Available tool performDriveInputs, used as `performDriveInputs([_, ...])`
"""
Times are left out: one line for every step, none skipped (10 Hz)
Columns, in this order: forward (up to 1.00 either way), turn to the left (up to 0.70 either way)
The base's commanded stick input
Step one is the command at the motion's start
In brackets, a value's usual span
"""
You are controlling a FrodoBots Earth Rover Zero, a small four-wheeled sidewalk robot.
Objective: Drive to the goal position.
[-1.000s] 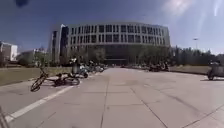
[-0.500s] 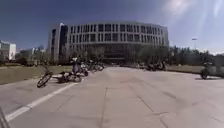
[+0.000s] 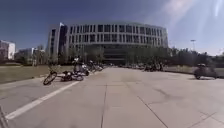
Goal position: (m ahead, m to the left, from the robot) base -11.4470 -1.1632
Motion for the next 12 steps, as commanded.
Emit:
performDriveInputs([-0.69, 0.0])
performDriveInputs([-0.69, 0.0])
performDriveInputs([-0.69, 0.0])
performDriveInputs([-0.69, 0.0])
performDriveInputs([-0.69, 0.0])
performDriveInputs([-0.69, 0.0])
performDriveInputs([-0.69, 0.0])
performDriveInputs([-0.69, 0.0])
performDriveInputs([-0.69, 0.0])
performDriveInputs([-0.69, 0.0])
performDriveInputs([-0.69, 0.0])
performDriveInputs([-0.69, 0.0])
